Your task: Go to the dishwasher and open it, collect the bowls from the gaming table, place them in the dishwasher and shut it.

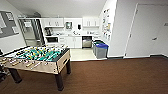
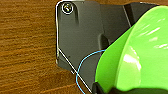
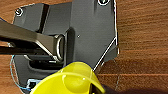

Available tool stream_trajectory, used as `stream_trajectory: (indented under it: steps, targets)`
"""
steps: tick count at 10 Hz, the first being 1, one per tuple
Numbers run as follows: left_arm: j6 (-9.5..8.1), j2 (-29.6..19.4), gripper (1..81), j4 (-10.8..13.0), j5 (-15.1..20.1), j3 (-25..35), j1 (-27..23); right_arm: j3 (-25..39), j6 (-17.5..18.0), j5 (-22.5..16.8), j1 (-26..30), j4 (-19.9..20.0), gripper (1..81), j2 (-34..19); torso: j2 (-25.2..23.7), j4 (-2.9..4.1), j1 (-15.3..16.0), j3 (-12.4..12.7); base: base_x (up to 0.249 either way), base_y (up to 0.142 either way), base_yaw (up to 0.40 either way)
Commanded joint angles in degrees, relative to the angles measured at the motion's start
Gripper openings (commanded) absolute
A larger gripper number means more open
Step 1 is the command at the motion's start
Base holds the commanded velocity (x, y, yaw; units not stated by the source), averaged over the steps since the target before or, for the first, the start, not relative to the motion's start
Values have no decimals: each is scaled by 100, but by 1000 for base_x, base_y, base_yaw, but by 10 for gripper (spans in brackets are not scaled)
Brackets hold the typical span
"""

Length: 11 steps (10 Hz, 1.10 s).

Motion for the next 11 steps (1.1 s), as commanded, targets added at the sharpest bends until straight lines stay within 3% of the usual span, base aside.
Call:
stream_trajectory:
  steps: [1, 11]
  targets:
    - [13, -26, 10, -33, 239, -36, -222, -43, -23, -265, 164, -61, 10, -45, 0, 0, 3, 0, 137, 0, 0]
    - [13, -18, 10, -33, 230, -19, -231, -78, -94, -300, 216, -52, 10, -1, 0, 0, 3, 0, 141, 0, 0]
